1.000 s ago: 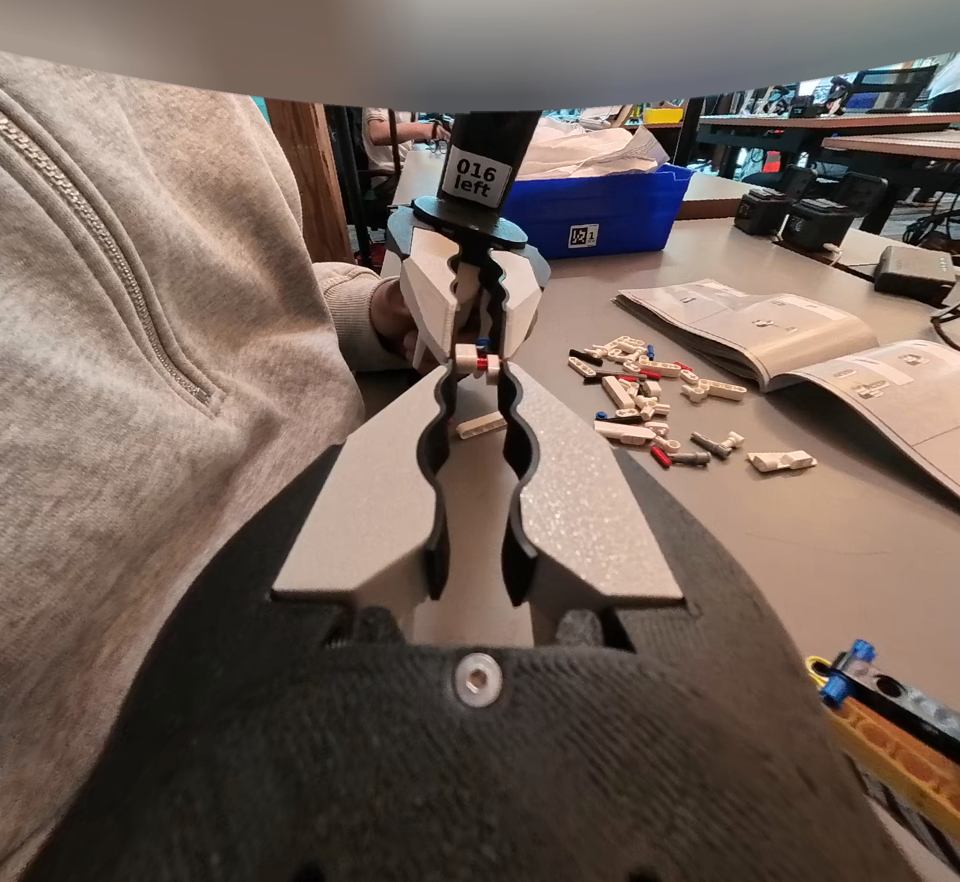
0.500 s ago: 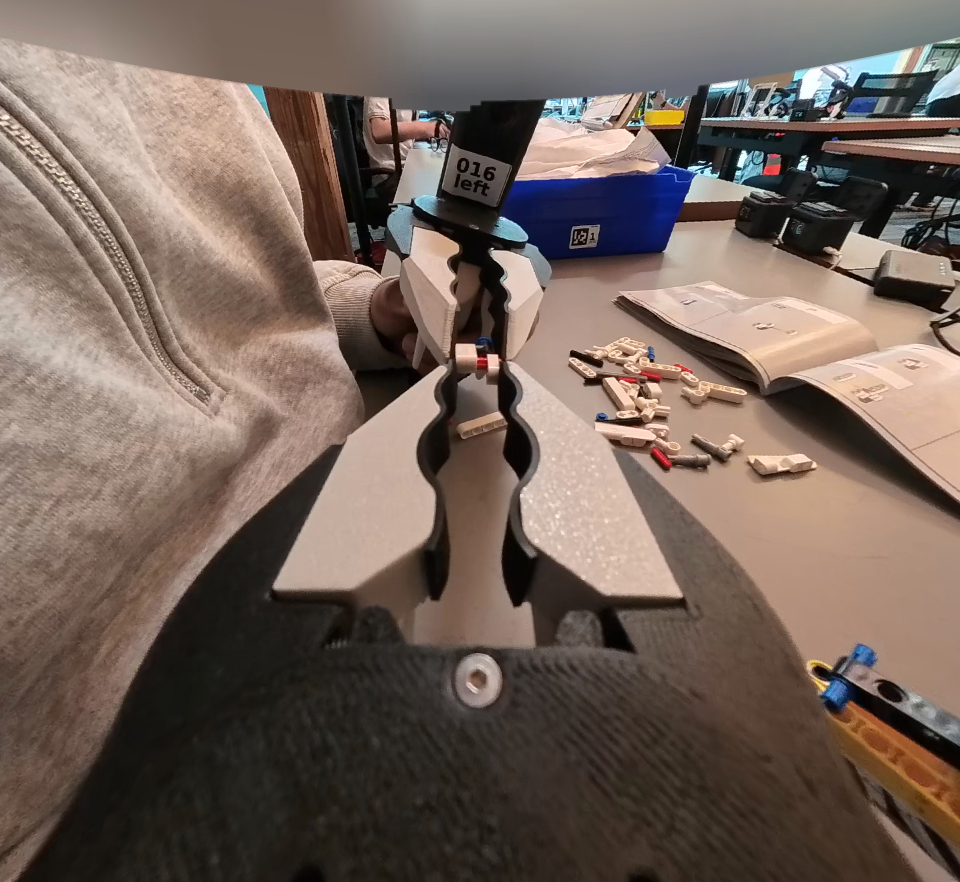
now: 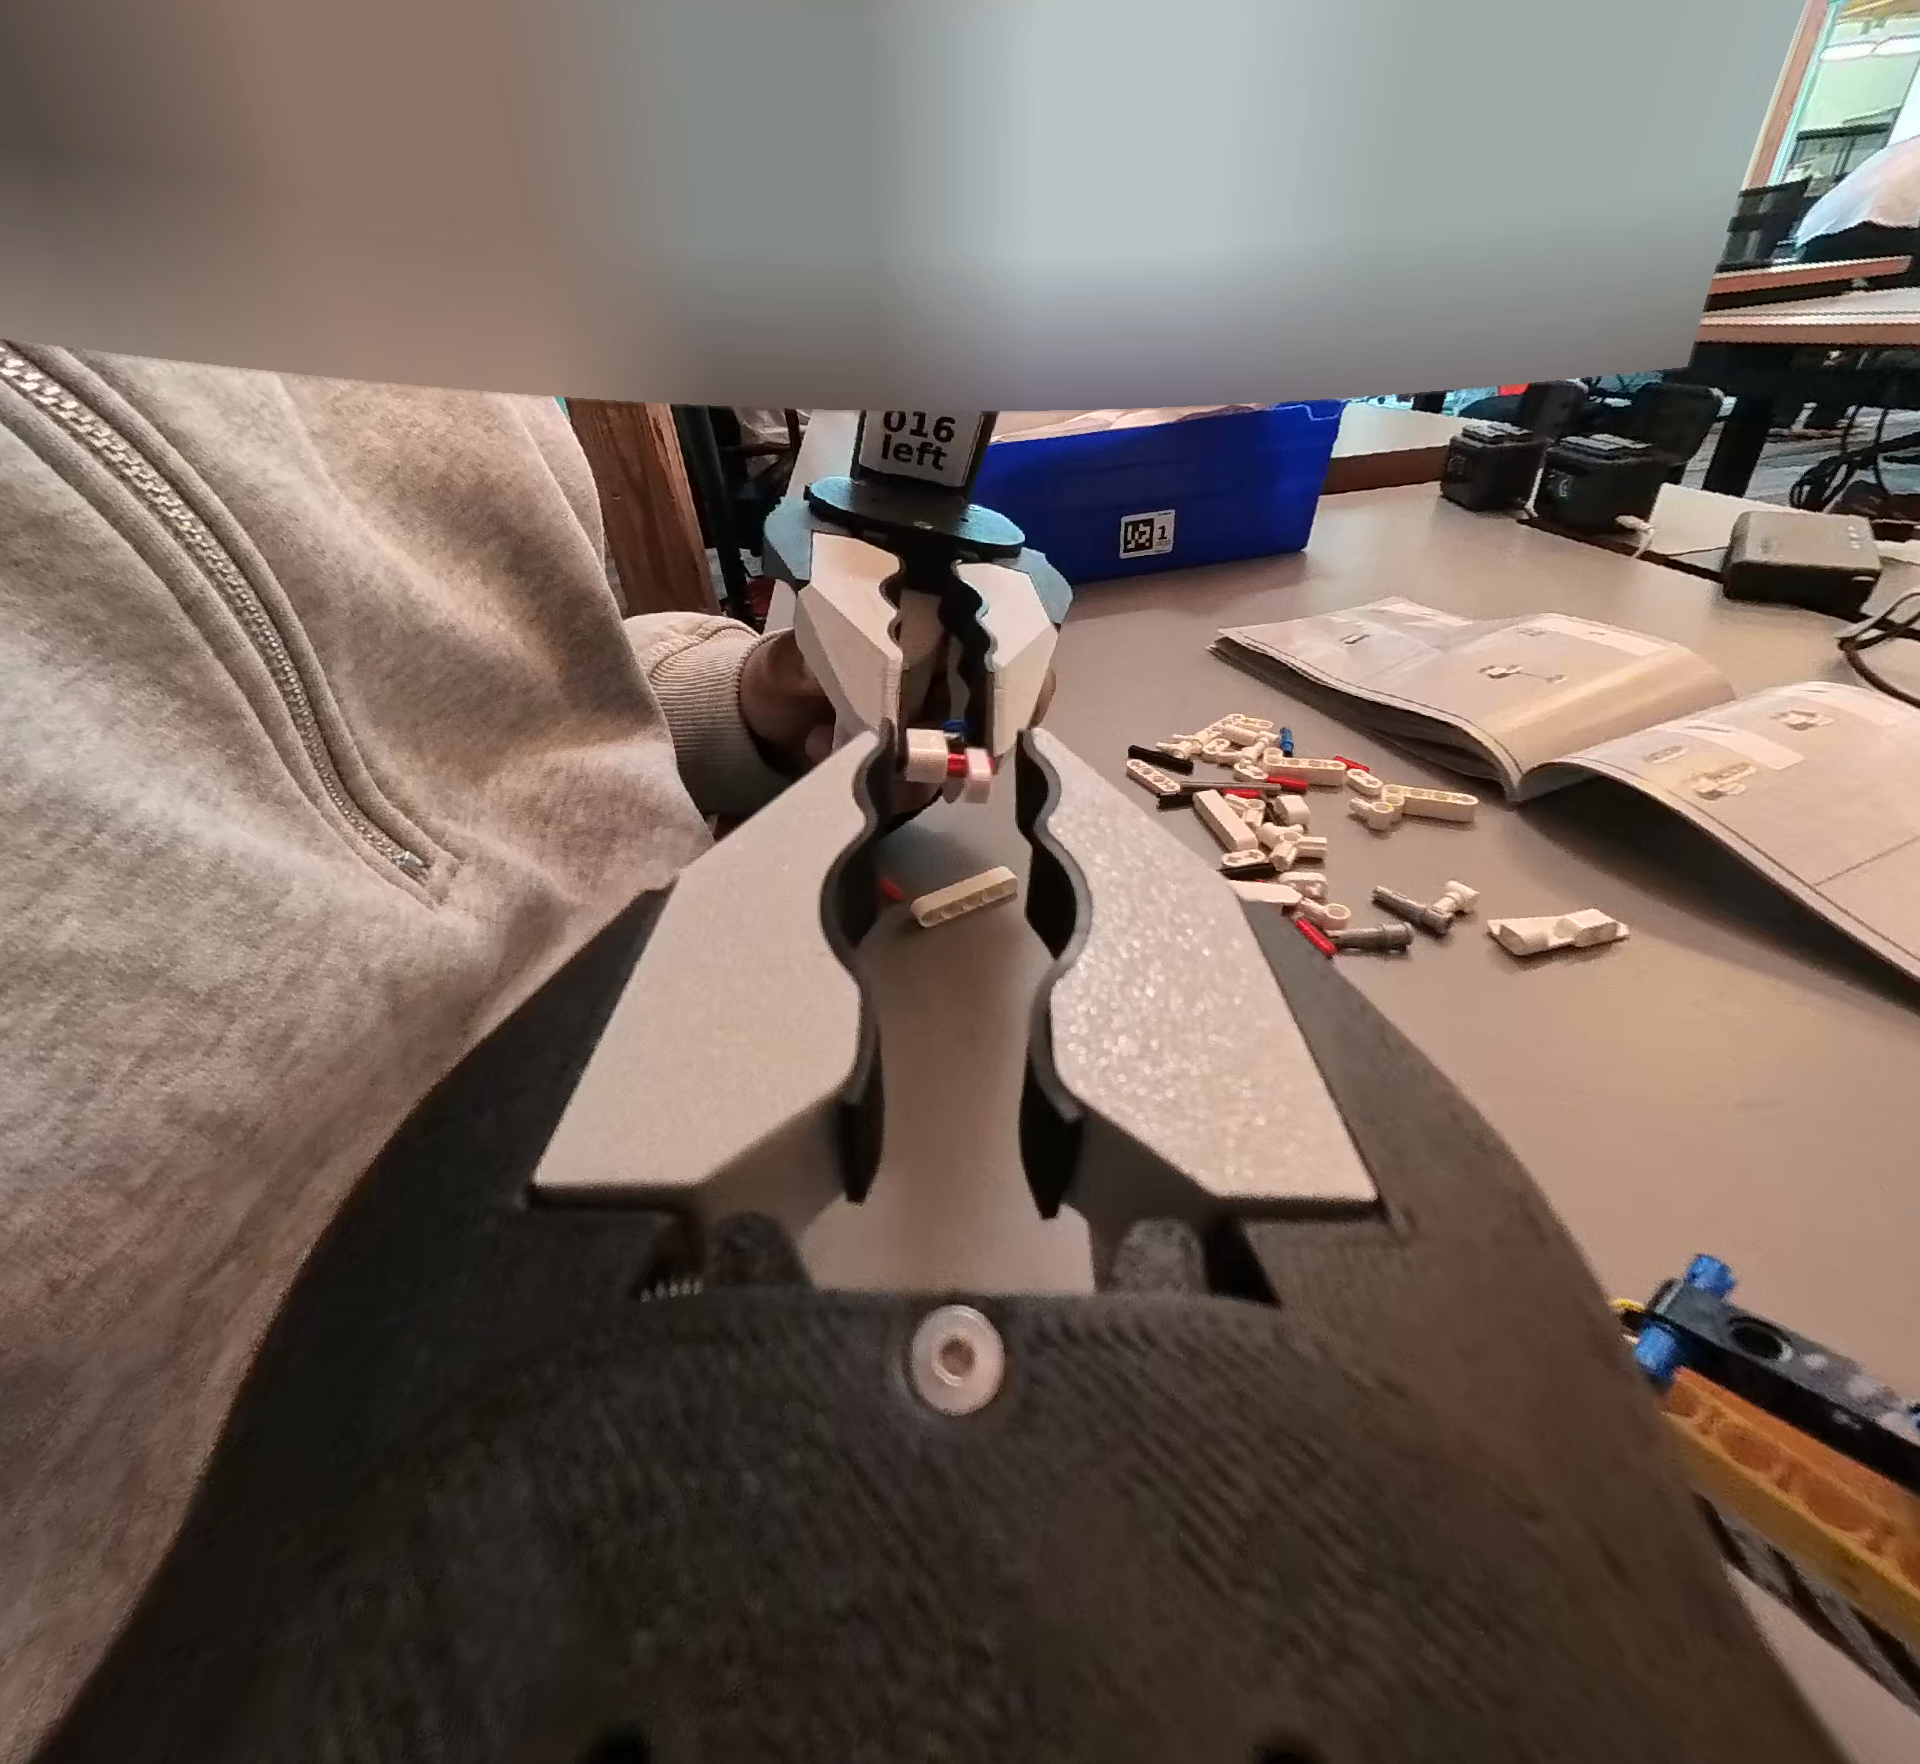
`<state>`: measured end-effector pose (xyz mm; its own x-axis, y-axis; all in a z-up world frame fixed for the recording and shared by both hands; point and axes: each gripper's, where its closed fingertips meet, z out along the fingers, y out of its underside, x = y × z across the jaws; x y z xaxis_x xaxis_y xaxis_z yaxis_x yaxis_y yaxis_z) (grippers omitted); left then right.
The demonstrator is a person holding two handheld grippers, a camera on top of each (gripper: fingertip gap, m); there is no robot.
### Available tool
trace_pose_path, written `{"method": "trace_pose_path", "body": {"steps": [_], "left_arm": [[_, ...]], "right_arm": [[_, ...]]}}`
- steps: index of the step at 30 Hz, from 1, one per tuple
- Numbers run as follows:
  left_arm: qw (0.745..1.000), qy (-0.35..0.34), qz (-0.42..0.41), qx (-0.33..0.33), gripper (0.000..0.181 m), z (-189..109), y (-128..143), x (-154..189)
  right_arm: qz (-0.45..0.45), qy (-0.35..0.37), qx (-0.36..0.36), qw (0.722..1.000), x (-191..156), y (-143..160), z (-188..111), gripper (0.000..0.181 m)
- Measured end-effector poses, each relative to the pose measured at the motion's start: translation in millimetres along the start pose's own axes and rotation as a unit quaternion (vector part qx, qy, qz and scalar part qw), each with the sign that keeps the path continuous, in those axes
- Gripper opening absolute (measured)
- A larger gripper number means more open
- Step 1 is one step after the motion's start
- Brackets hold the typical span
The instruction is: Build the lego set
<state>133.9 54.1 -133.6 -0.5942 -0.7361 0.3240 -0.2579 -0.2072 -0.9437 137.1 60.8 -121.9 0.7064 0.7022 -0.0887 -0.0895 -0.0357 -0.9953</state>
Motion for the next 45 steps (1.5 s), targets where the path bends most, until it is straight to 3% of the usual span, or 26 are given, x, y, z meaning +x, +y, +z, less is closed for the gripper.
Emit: {"method": "trace_pose_path", "body": {"steps": [23, 45], "left_arm": [[1.0, 0.003, 0.005, -0.009, 0.014, 1.6, 2.8, 1.6], [1.0, 0.009, 0.0, -0.004, 0.015, 1.6, 1.3, 2.8]], "right_arm": [[0.014, -0.013, -0.045, 0.999, -6.4, 10.4, 4.5, 0.014], [0.035, -0.036, -0.027, 0.998, -10.2, 5.9, 4.1, 0.01]]}}
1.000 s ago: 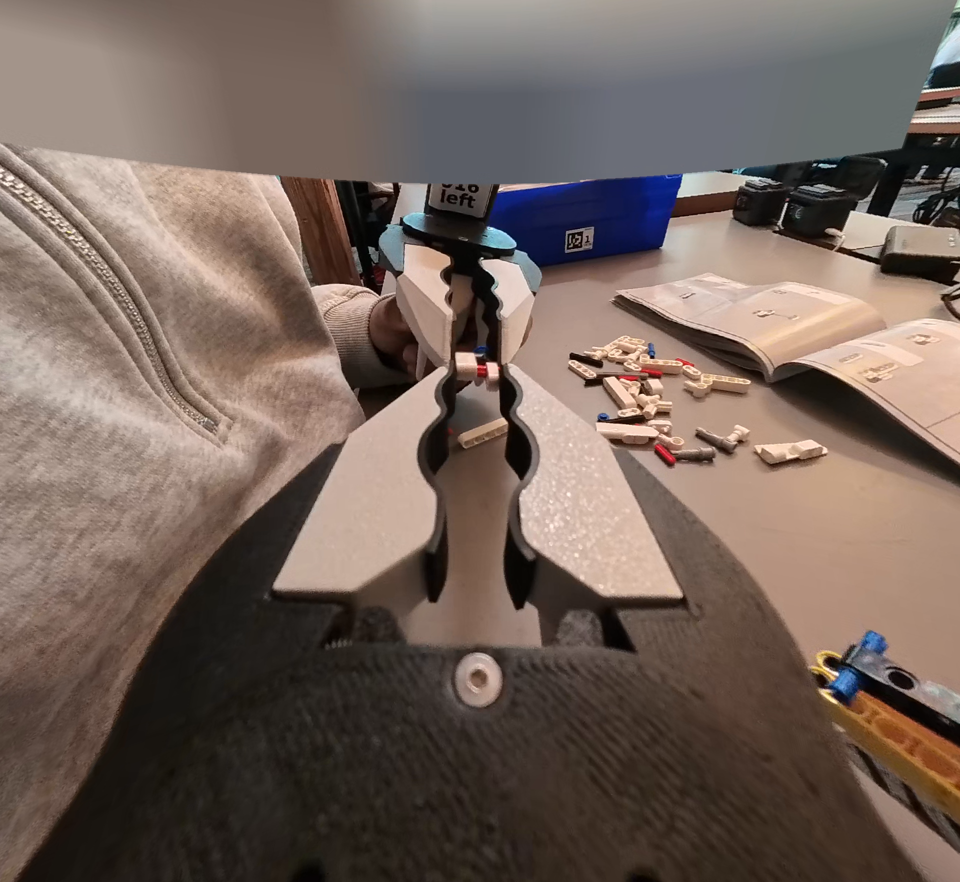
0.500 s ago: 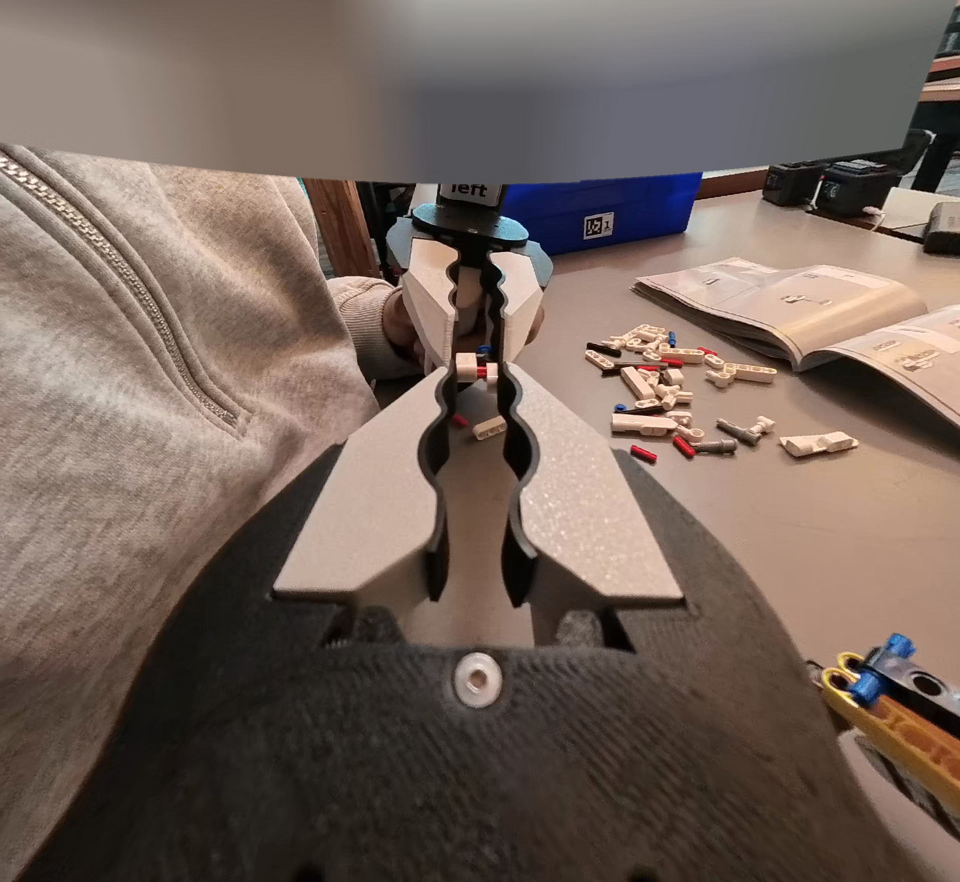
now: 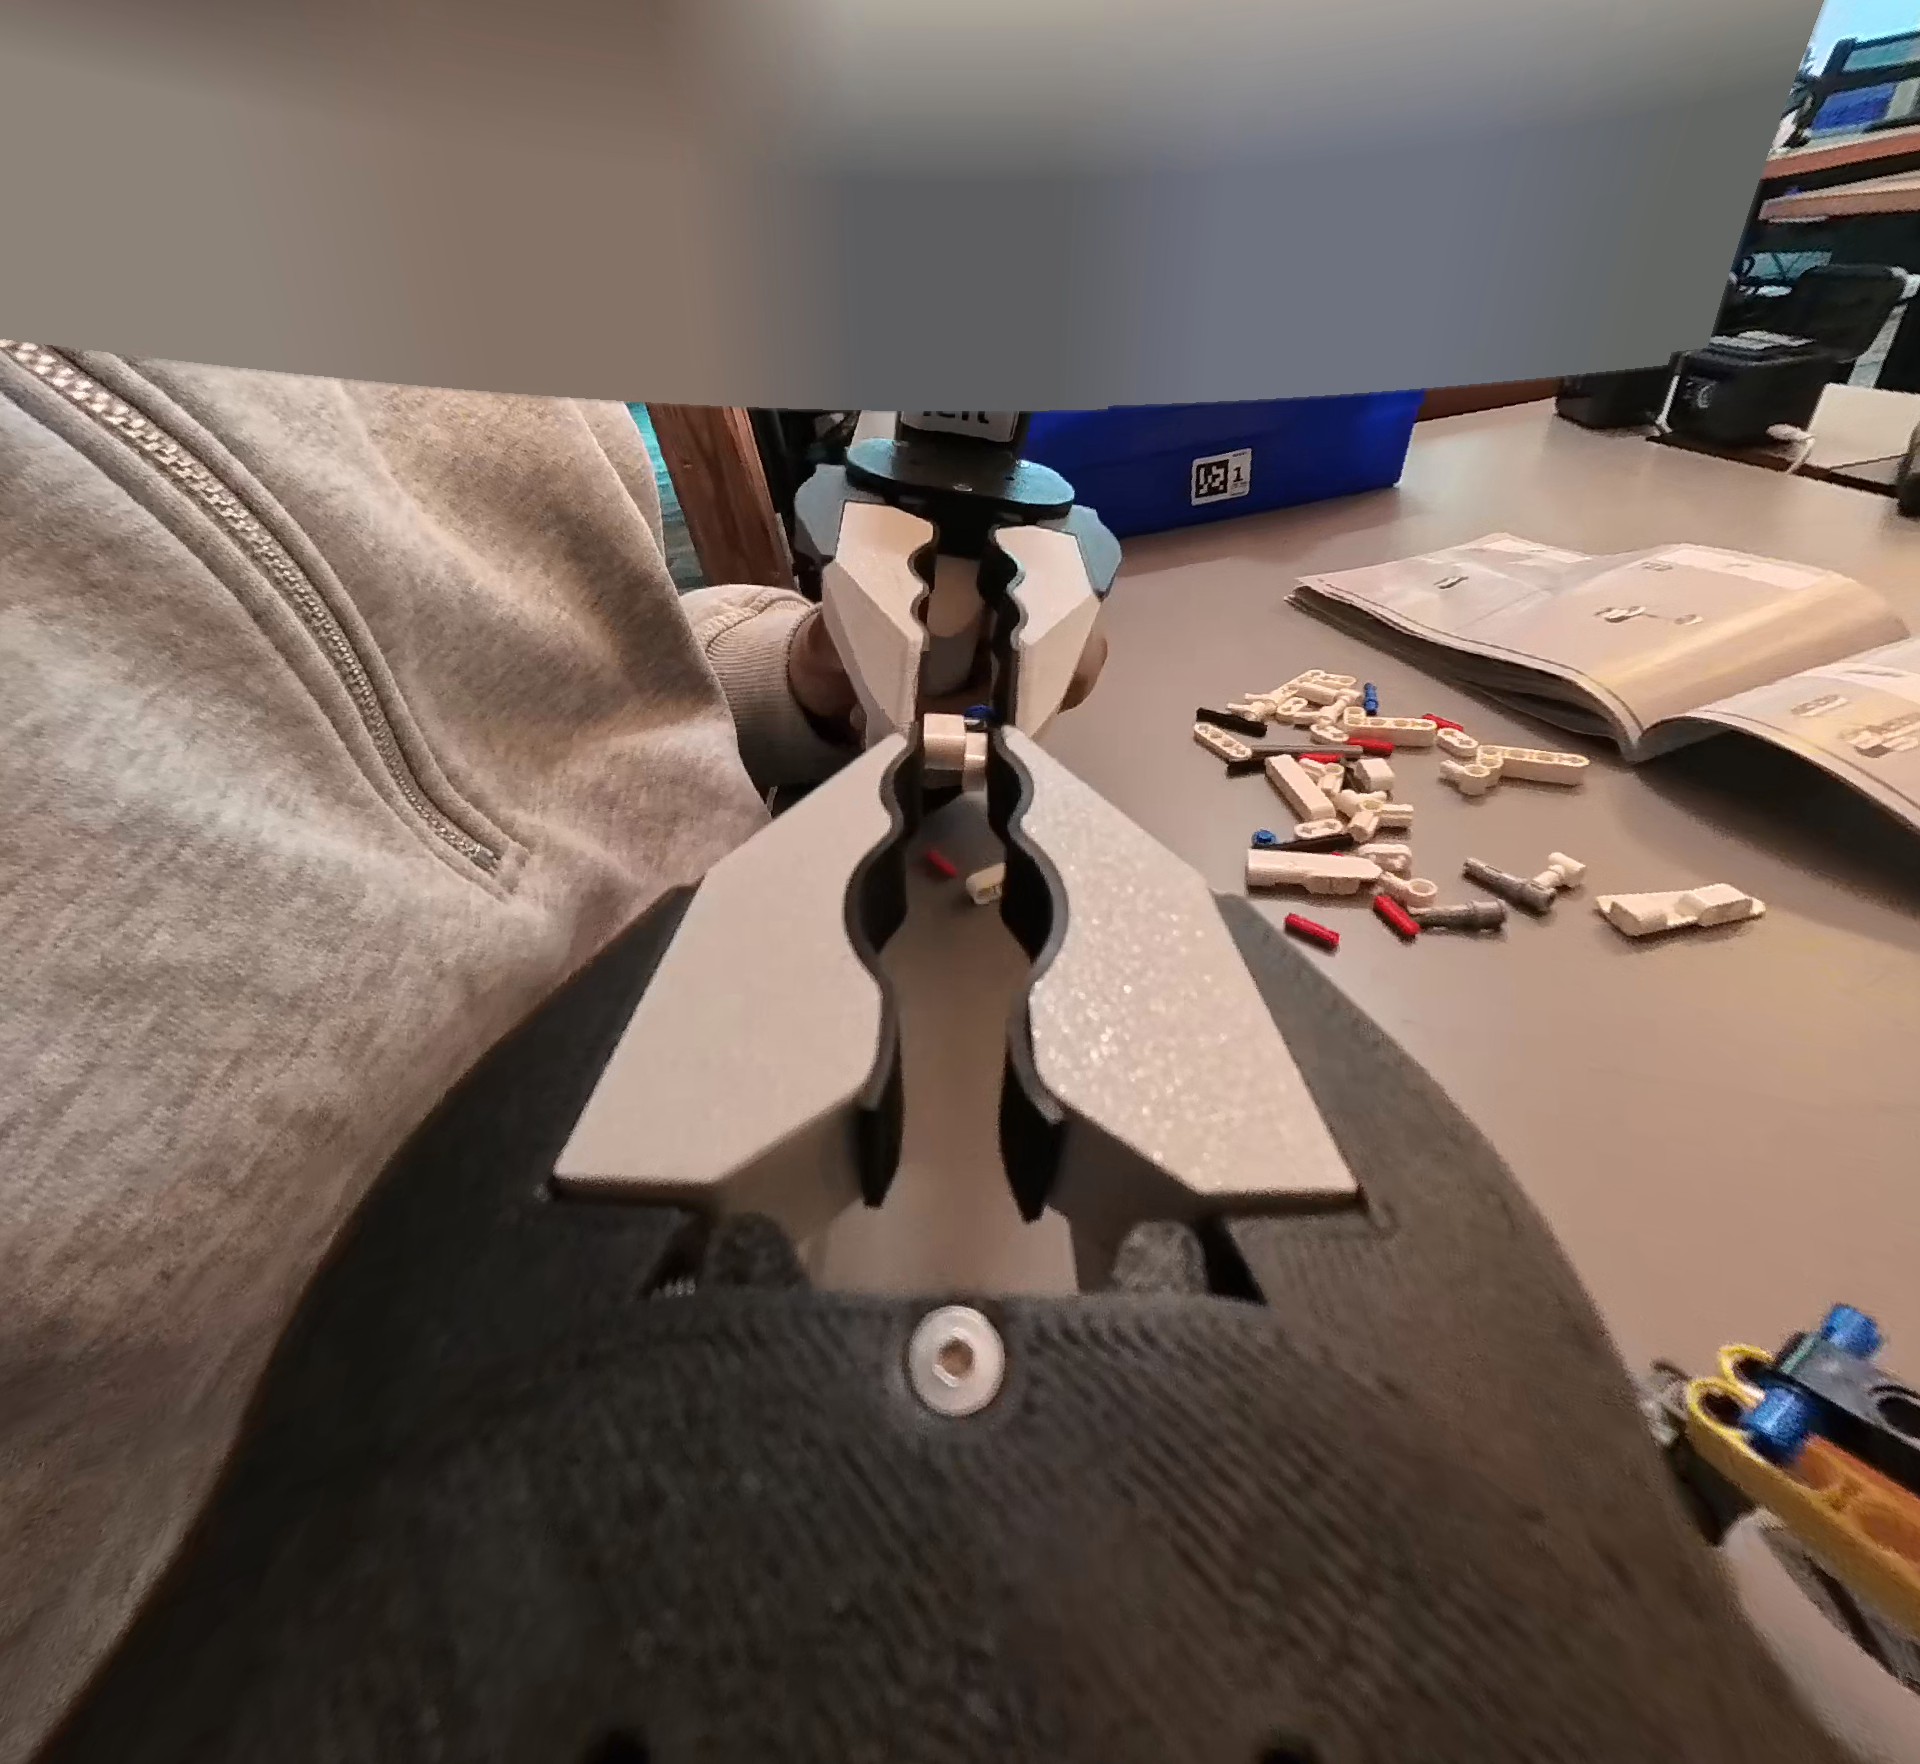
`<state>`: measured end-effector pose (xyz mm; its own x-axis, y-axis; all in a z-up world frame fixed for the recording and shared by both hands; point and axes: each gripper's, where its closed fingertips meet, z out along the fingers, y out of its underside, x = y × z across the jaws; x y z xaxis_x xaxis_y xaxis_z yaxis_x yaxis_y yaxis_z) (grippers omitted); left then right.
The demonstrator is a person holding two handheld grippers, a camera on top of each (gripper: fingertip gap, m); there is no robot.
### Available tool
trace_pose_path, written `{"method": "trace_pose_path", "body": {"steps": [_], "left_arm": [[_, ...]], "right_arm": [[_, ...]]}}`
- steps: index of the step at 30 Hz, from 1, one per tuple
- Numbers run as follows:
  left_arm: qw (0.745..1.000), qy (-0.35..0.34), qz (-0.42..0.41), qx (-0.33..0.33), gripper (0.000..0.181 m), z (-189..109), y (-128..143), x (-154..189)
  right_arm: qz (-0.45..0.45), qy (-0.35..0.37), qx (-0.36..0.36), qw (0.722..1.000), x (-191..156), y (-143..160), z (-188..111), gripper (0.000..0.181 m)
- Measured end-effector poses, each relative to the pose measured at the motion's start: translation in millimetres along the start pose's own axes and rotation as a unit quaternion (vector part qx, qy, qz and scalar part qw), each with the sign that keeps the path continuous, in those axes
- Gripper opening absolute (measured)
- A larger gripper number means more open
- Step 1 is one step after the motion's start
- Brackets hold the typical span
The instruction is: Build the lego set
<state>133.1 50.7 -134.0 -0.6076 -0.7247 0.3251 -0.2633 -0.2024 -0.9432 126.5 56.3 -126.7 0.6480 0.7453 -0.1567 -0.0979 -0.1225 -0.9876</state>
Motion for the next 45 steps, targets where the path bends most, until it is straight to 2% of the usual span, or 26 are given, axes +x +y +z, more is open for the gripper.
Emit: {"method": "trace_pose_path", "body": {"steps": [5, 10, 15, 20, 26, 33, 37, 40, 45], "left_arm": [[1.0, -0.006, -0.017, 0.0, 0.015, -0.9, 0.8, -5.2], [0.996, 0.023, -0.079, 0.033, 0.015, -6.5, -8.7, -6.6], [0.987, 0.062, -0.142, 0.053, 0.015, -9.6, -13.5, -6.1], [0.984, 0.069, -0.159, 0.04, 0.016, -6.9, -8.7, -6.5], [0.985, 0.068, -0.156, 0.027, 0.015, -3.3, -4.0, -4.7], [0.992, 0.036, -0.107, 0.049, 0.014, -6.3, -11.4, -8.1], [0.995, 0.029, -0.081, 0.045, 0.014, -3.8, -11.1, -4.6], [0.996, 0.025, -0.074, 0.052, 0.014, -5.2, -13.5, -4.9], [0.995, 0.03, -0.074, 0.054, 0.015, -4.9, -14.0, -2.7]], "right_arm": [[0.004, 0.009, 0.026, 1.0, 3.7, -6.4, -2.8, 0.023], [0.001, 0.021, 0.032, 0.999, 7.7, -7.6, -3.8, 0.026], [-0.093, 0.079, -0.002, 0.993, 12.3, 0.2, 0.5, 0.022], [-0.147, 0.1, 0.013, 0.984, 10.3, -4.2, -1.1, 0.018], [-0.108, 0.08, 0.029, 0.99, 9.7, -6.4, -1.7, 0.022], [-0.03, 0.052, 0.054, 0.997, 12.2, -11.6, -5.0, 0.027], [-0.026, 0.056, 0.028, 0.998, 13.4, -4.3, 2.4, 0.025], [-0.018, 0.051, 0.033, 0.998, 12.1, -5.0, 4.0, 0.016], [0.002, 0.038, 0.036, 0.999, 11.8, -5.6, 4.6, 0.018]]}}
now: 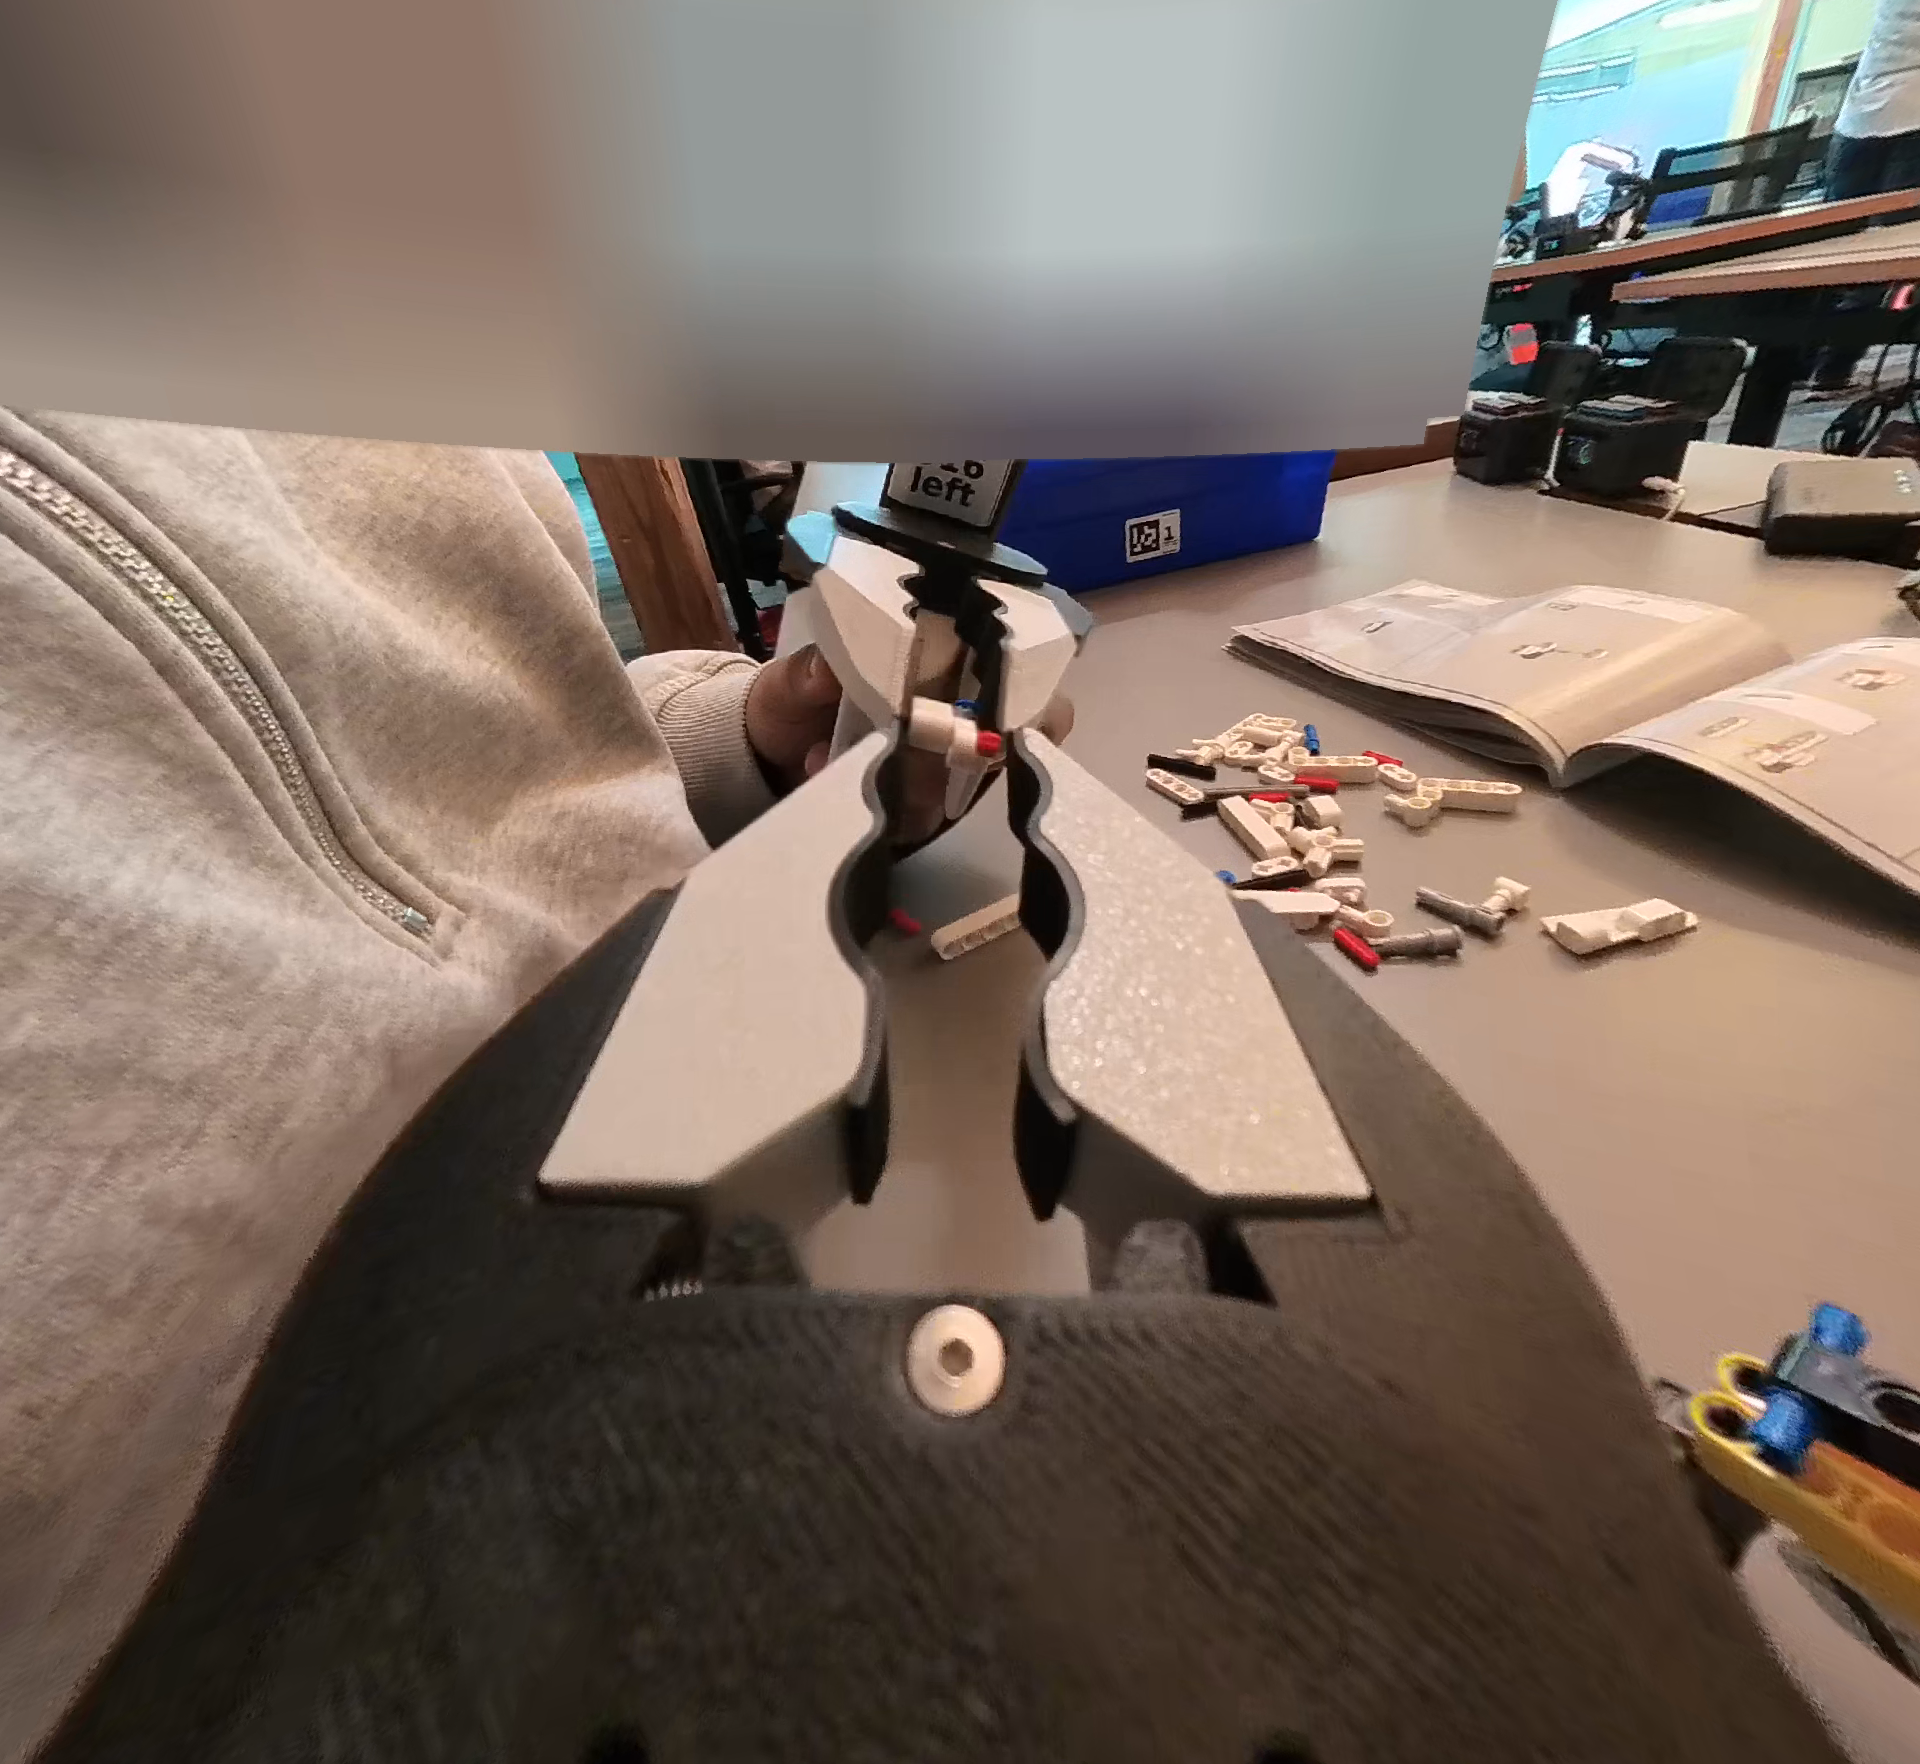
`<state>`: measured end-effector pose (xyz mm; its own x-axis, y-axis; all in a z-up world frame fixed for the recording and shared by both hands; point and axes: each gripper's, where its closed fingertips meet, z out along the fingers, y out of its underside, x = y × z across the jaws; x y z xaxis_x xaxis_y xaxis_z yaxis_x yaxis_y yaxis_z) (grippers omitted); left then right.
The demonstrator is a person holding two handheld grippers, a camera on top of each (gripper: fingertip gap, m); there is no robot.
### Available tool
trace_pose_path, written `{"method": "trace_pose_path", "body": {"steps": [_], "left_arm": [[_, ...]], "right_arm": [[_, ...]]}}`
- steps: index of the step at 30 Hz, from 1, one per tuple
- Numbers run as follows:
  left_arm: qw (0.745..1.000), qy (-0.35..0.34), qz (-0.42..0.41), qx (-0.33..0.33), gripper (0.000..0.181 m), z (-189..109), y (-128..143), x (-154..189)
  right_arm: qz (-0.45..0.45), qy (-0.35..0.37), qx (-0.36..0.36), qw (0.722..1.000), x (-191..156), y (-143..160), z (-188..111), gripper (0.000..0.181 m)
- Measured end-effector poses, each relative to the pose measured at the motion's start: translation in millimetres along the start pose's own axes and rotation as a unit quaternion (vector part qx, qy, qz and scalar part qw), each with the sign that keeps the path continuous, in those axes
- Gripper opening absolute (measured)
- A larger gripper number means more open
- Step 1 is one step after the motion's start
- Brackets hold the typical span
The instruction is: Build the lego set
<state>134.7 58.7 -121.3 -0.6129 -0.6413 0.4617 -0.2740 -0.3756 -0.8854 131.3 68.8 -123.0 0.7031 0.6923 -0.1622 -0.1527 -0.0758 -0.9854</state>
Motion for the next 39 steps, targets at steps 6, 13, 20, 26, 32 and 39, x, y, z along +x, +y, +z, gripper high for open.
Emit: {"method": "trace_pose_path", "body": {"steps": [6, 13, 20, 26, 32, 39], "left_arm": [[1.0, 0.004, -0.008, 0.002, 0.014, -0.1, -0.3, 0.2], [1.0, 0.007, -0.026, 0.002, 0.019, -0.1, 0.2, -1.9], [0.999, 0.027, -0.047, 0.004, 0.019, -2.5, -0.7, -0.4], [0.998, 0.03, -0.056, 0.001, 0.014, -3.2, -0.2, -0.5], [0.998, 0.031, -0.047, 0.001, 0.014, -3.4, -1.0, 1.2], [0.998, 0.031, -0.048, 0.001, 0.014, -3.2, -0.9, 1.1]], "right_arm": [[0.018, -0.012, 0.002, 1.0, -1.1, -0.3, 0.4, 0.016], [0.056, -0.019, 0.015, 0.998, 1.7, -3.4, -1.8, 0.015], [0.066, -0.023, 0.014, 0.997, 1.4, -3.2, -1.4, 0.015], [0.062, -0.023, 0.007, 0.998, -0.1, -1.7, 0.2, 0.015], [0.085, -0.032, 0.011, 0.996, -0.3, -2.7, 0.5, 0.019], [0.104, -0.044, 0.018, 0.993, -1.7, -4.1, 0.1, 0.015]]}}
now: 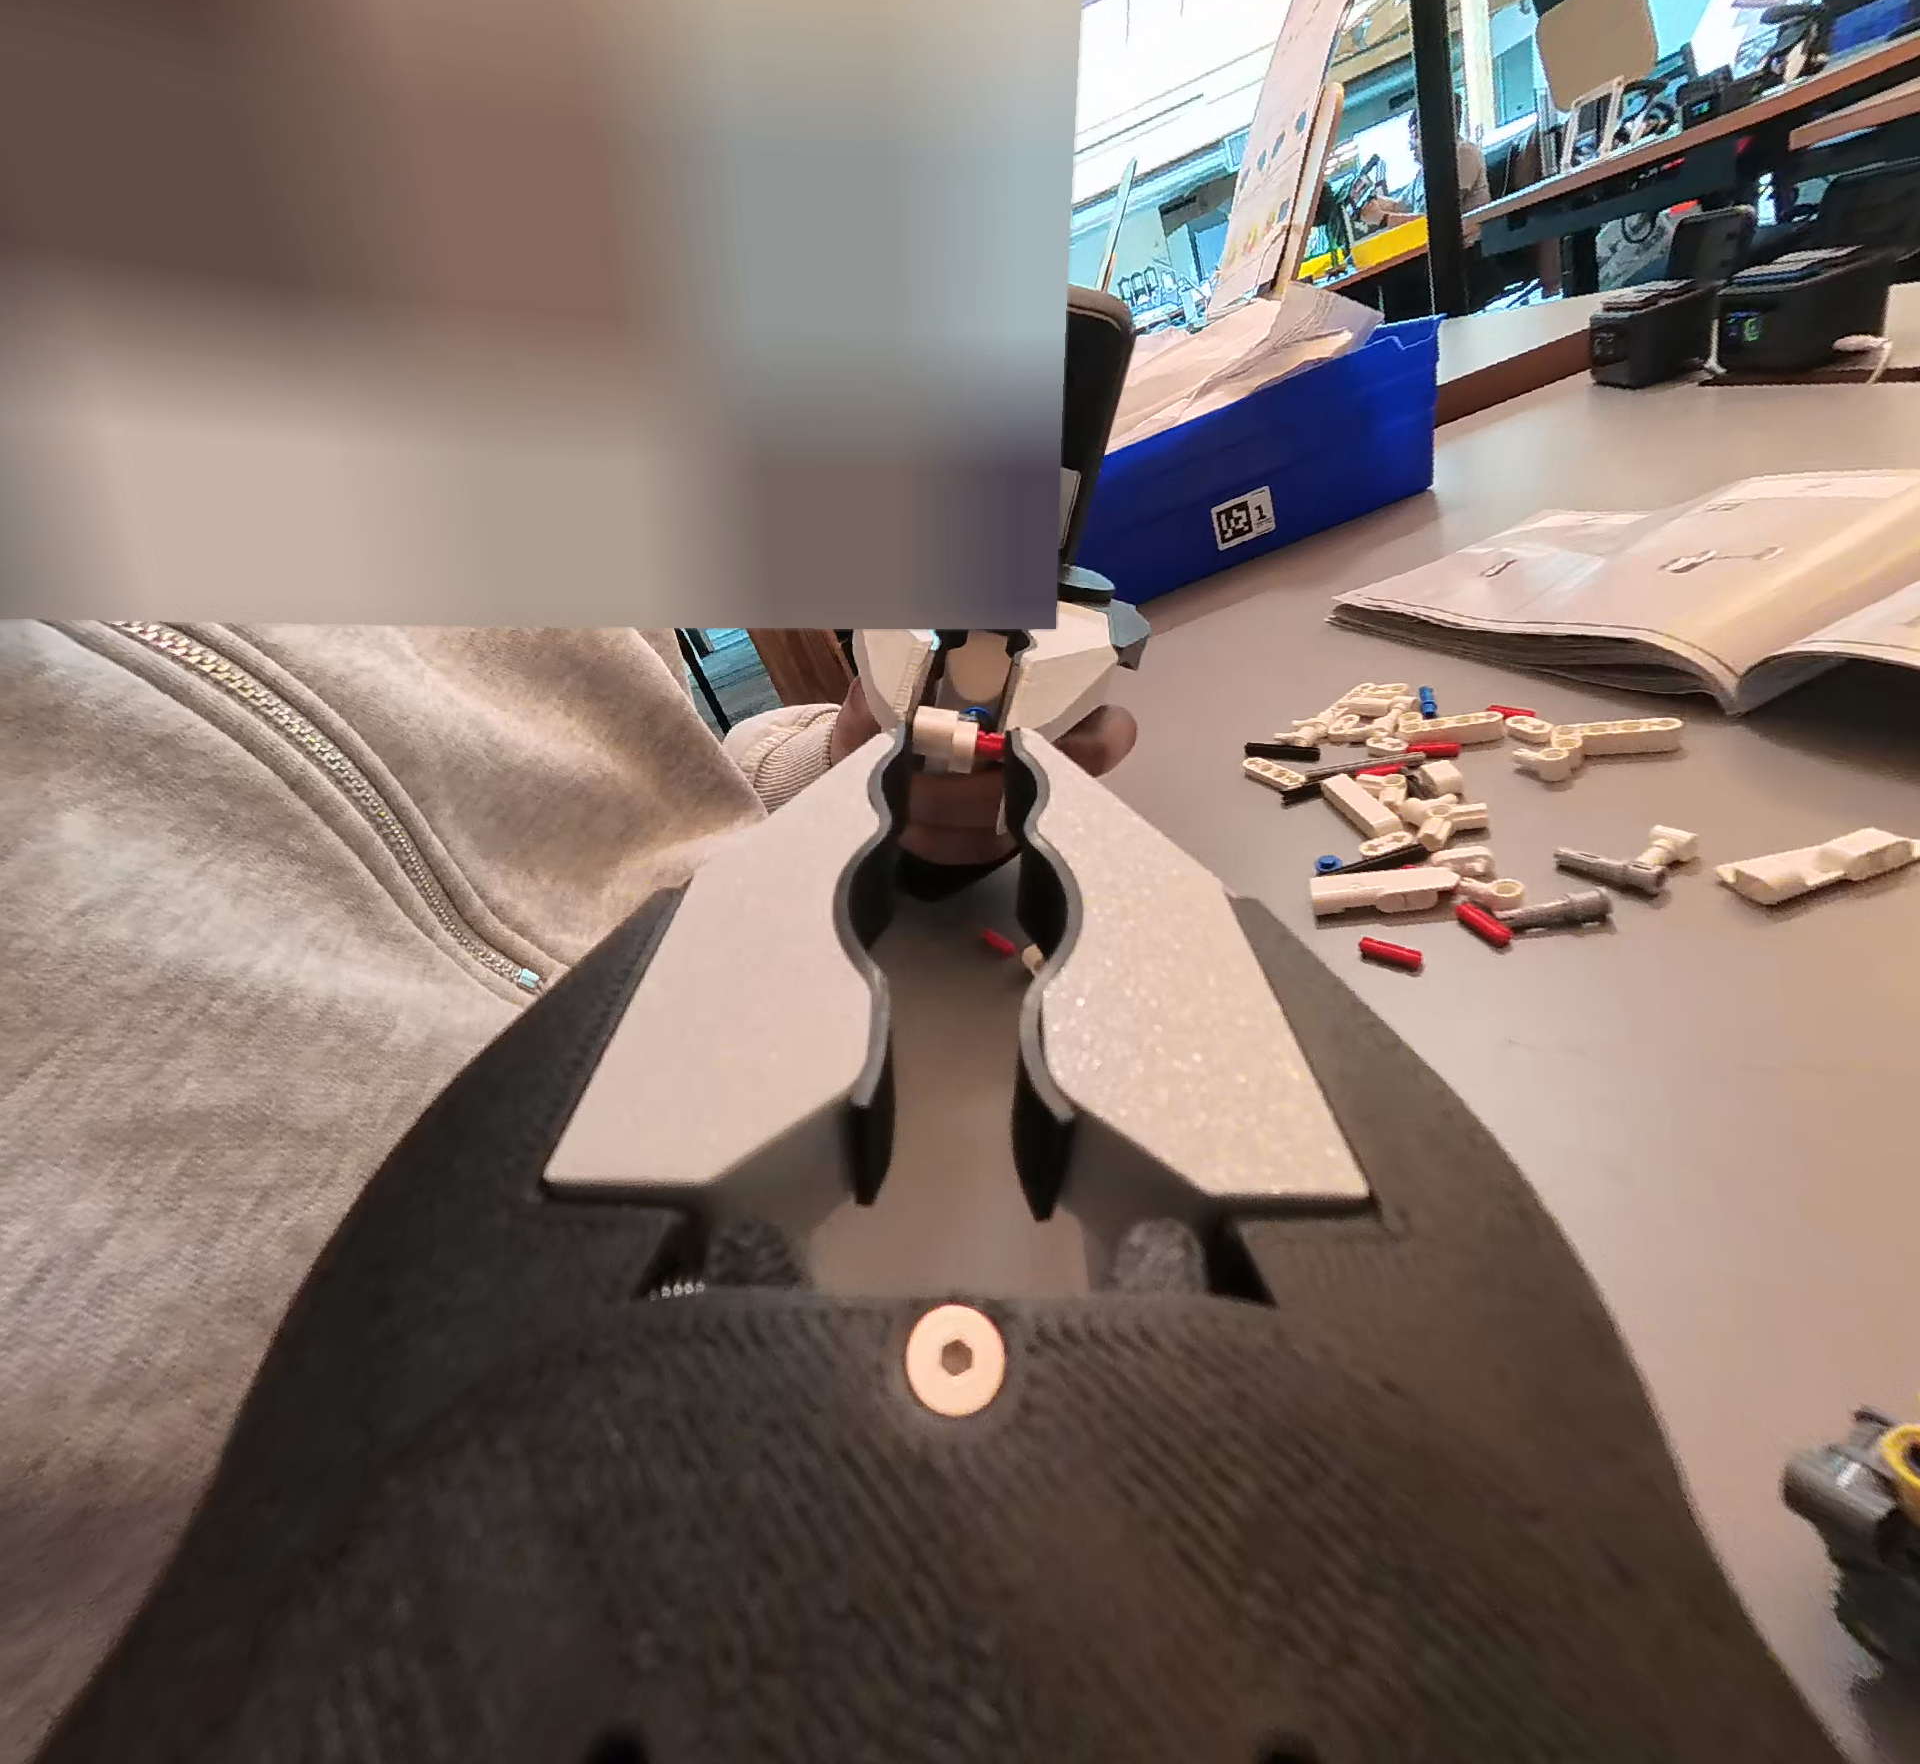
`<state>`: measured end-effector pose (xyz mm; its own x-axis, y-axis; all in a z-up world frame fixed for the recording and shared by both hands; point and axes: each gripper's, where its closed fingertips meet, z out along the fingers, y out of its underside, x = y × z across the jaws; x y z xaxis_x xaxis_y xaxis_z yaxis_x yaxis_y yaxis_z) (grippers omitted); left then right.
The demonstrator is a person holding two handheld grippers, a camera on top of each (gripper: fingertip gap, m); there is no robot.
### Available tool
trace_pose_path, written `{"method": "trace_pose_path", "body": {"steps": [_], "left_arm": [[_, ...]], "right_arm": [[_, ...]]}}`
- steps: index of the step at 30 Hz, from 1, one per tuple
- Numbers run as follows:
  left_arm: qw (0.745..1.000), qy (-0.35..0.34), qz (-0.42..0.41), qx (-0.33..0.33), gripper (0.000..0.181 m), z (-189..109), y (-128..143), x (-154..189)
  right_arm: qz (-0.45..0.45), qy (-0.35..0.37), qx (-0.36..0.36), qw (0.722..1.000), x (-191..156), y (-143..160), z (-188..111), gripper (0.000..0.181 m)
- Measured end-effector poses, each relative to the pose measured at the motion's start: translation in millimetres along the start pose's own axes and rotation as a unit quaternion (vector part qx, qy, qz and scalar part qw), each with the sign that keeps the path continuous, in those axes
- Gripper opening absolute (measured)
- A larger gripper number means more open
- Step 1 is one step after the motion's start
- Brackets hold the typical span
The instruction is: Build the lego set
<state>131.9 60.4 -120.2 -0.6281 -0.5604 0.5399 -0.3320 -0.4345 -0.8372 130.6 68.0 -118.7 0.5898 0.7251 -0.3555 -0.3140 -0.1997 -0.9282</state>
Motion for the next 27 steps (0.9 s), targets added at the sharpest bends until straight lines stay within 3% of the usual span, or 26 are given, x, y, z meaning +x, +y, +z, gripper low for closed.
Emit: {"method": "trace_pose_path", "body": {"steps": [27], "left_arm": [[1.0, 0.003, 0.002, -0.011, 0.013, 1.3, 3.7, 1.4]], "right_arm": [[0.008, -0.01, -0.014, 1.0, -2.6, 4.0, -0.5, 0.015]]}}
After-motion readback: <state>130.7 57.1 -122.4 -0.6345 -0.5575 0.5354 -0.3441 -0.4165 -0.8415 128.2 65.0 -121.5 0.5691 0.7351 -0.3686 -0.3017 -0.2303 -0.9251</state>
